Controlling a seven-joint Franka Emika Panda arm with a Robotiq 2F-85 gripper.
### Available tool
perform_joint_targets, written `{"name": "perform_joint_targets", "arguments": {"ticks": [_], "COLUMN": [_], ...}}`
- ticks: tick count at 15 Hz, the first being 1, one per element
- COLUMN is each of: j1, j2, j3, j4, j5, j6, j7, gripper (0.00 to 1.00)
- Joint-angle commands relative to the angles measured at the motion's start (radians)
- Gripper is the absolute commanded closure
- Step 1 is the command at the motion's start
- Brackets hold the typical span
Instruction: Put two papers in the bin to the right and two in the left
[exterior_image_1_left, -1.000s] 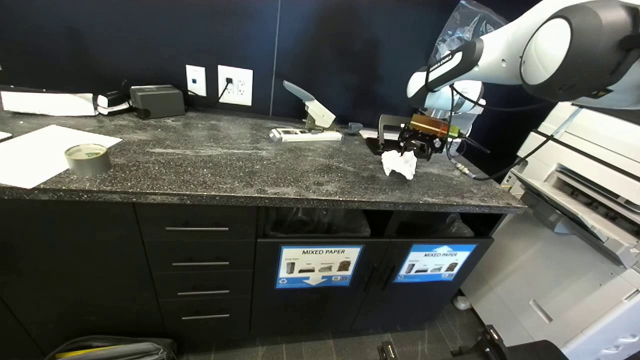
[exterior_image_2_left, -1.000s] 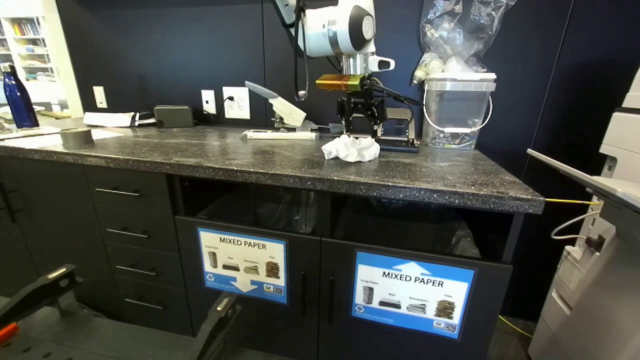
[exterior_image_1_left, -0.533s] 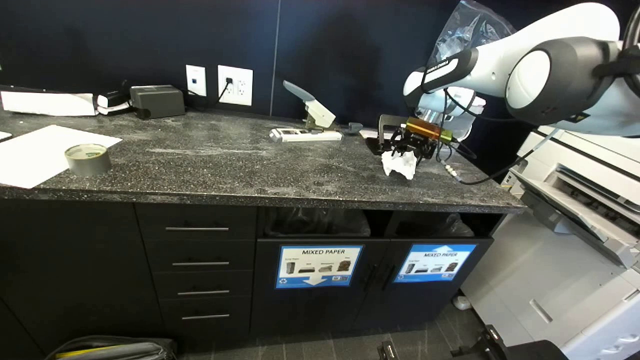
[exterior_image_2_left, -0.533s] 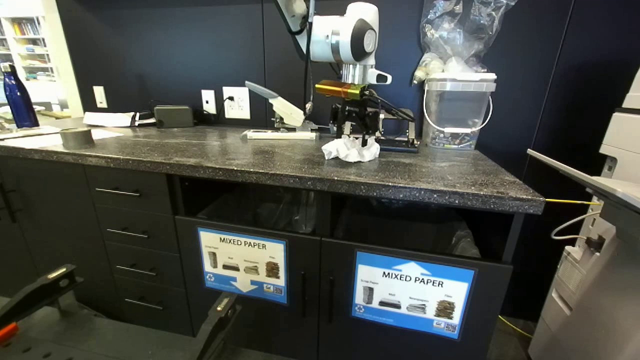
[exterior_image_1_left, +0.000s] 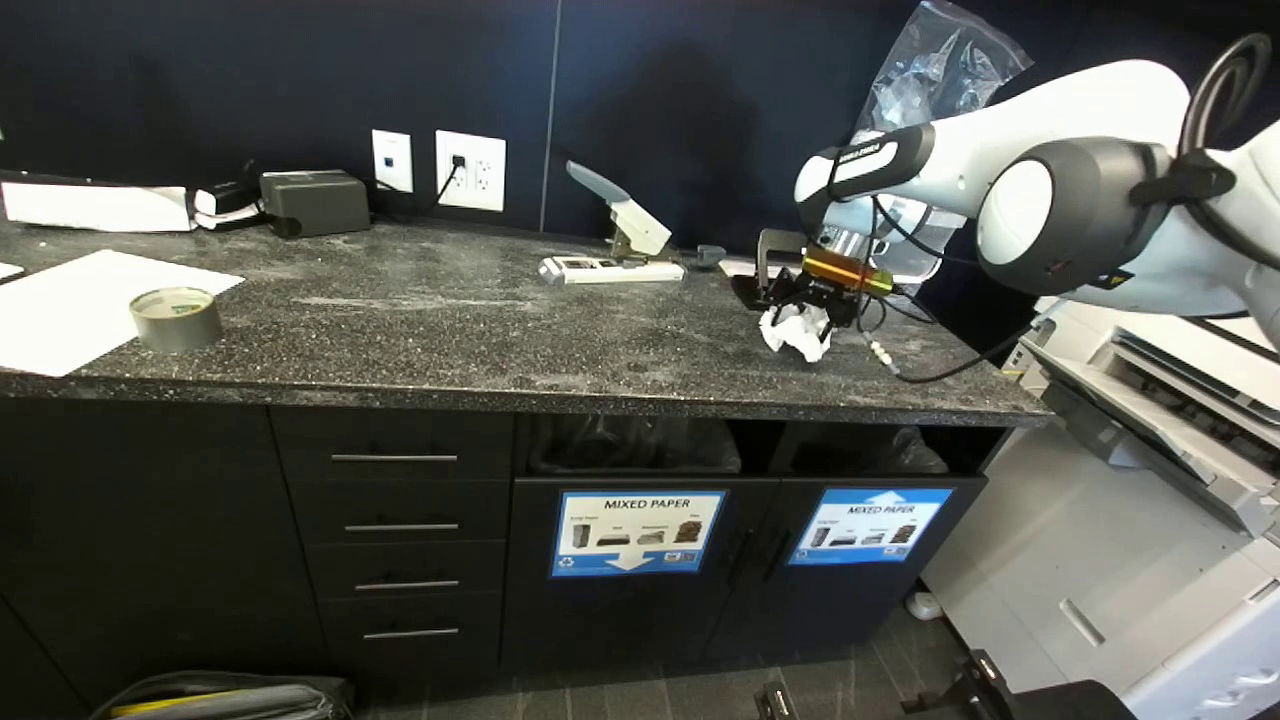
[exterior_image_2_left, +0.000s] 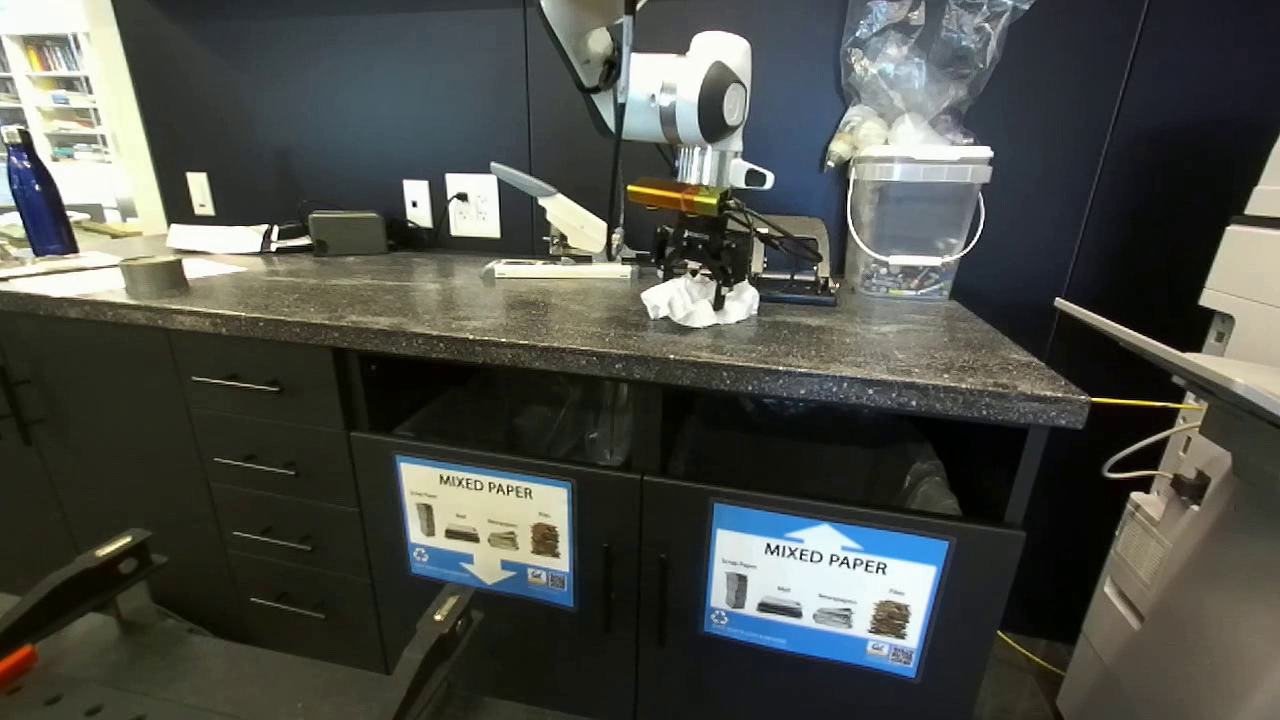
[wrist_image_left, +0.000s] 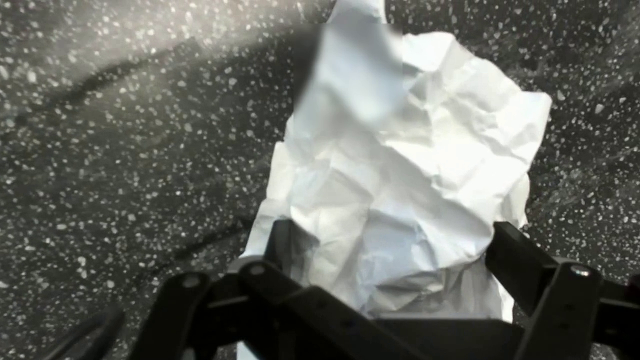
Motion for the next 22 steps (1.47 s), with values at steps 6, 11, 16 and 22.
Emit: {"name": "perform_joint_targets", "arguments": {"ticks": [6,11,16,22], "j1": [-0.008,0.014,0.015,0.002], "j2": [0.104,0.079,0.002,-0.136], "j3": [0.008,-0.023,-0.016,-0.008], "j4": [0.188,0.164,0.063,-0.2], "j5": [-0.023,-0.058,-0.106,-0.118], "j6": [-0.154,-0.268,-0.318,-0.164], "j7": [-0.104,-0.102,-0.186,-0.315], "gripper": [0.65,0.92,0.93,0.93]}}
